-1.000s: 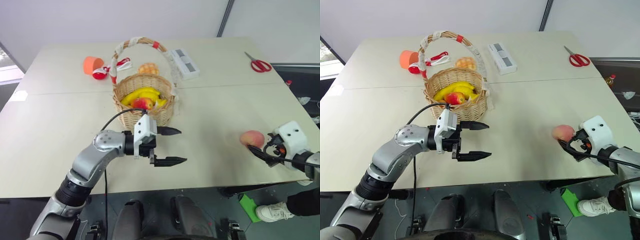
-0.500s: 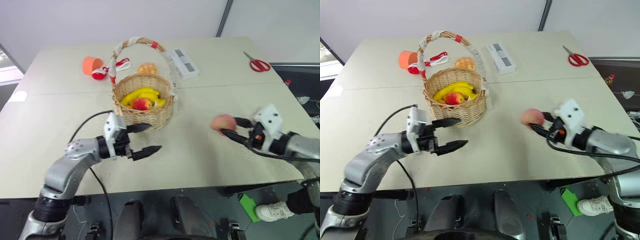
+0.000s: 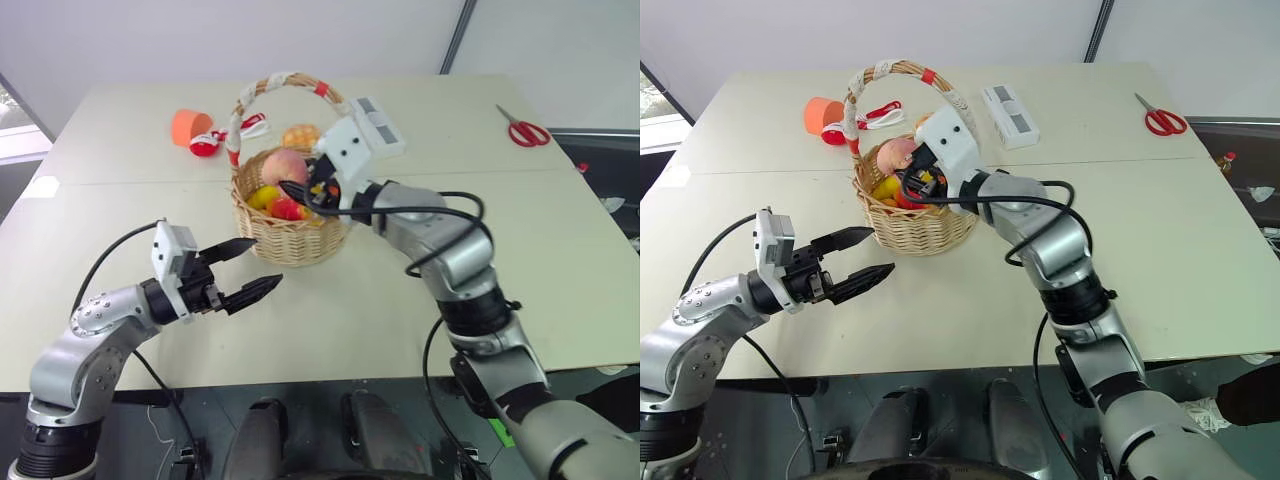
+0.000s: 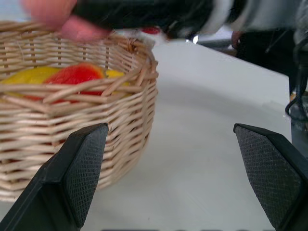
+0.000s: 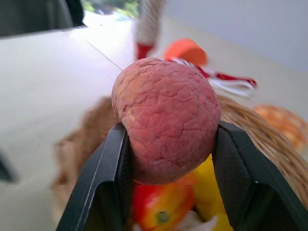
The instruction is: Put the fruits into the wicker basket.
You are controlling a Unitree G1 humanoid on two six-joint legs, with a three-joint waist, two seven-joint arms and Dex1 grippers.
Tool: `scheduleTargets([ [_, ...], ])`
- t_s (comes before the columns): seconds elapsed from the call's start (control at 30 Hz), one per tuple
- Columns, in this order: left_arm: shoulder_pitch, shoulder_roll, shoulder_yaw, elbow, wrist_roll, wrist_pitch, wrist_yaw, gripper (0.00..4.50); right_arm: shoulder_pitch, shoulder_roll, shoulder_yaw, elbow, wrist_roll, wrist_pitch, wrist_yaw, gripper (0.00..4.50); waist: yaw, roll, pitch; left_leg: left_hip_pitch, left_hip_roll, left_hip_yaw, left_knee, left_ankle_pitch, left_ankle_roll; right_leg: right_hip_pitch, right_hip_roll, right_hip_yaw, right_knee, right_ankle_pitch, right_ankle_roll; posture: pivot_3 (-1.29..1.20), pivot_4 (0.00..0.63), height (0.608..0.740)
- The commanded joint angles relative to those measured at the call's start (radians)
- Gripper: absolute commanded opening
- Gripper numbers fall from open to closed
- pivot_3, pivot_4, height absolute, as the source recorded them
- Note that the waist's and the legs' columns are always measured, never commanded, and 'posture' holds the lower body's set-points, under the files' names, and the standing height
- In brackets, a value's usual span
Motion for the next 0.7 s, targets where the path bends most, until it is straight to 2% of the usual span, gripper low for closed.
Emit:
scheduleTargets([
  [0.03, 0.005, 0.000, 0.007, -0.048, -0.017, 0.000, 0.021, 4.50, -0.005, 0.008, -0.037, -0.071, -0.009, -0.081, 0.008, 4.26, -0.004, 0.000, 0.000, -0.001, 0.000, 0.000, 0.000, 0.000, 0.000, -0.001, 0.000, 0.000, 0.000, 0.000, 0.000, 0.00, 0.150, 0.740],
  [0.07, 0.008, 0.000, 0.008, -0.050, -0.018, -0.001, 0.024, 4.50, 0.017, -0.014, -0.041, -0.127, 0.011, -0.101, 0.049, 4.46, -0.006, 0.000, 0.000, -0.001, 0.000, 0.000, 0.000, 0.000, 0.000, -0.001, 0.001, 0.000, 0.000, 0.000, 0.000, 0.00, 0.150, 0.740],
  [0.13, 0.010, 0.002, 0.009, -0.050, -0.019, -0.003, 0.029, 4.50, 0.080, -0.074, -0.065, -0.250, 0.075, -0.106, 0.140, 4.46, -0.006, 0.000, 0.000, -0.001, 0.001, 0.000, 0.000, 0.000, 0.000, -0.001, 0.002, 0.000, 0.000, 0.000, 0.000, 0.00, 0.150, 0.740],
  [0.23, 0.009, 0.000, 0.016, -0.043, -0.014, -0.016, 0.035, 4.50, 0.225, -0.170, -0.186, -0.421, 0.236, -0.003, 0.230, 4.46, 0.002, 0.000, 0.000, -0.002, 0.001, -0.002, 0.000, 0.000, 0.000, 0.000, 0.002, -0.001, 0.000, 0.000, 0.000, 0.00, 0.150, 0.740],
  [0.37, -0.027, -0.023, 0.024, -0.015, -0.016, -0.045, 0.047, 4.50, 0.360, -0.256, -0.303, -0.449, 0.283, 0.048, 0.221, 4.46, -0.004, 0.000, 0.000, -0.001, 0.001, -0.001, 0.001, 0.000, 0.001, 0.000, 0.001, -0.001, -0.001, 0.000, 0.000, 0.00, 0.150, 0.740],
  [0.5, -0.109, -0.058, 0.012, 0.025, -0.013, -0.063, 0.062, 4.50, 0.346, -0.192, -0.289, -0.348, 0.214, -0.007, 0.114, 4.46, -0.012, 0.000, 0.000, 0.003, 0.001, 0.002, 0.001, 0.000, 0.001, 0.002, 0.007, 0.001, -0.001, 0.000, 0.000, 0.00, 0.150, 0.740],
  [0.7, -0.143, -0.073, -0.004, 0.043, -0.007, -0.070, 0.059, 4.50, 0.208, -0.021, -0.241, -0.087, 0.120, -0.159, 0.011, 4.46, -0.030, 0.000, 0.000, 0.003, 0.003, 0.002, -0.001, 0.000, 0.000, 0.001, 0.010, 0.001, 0.002, 0.000, -0.001, 0.00, 0.150, 0.740],
])
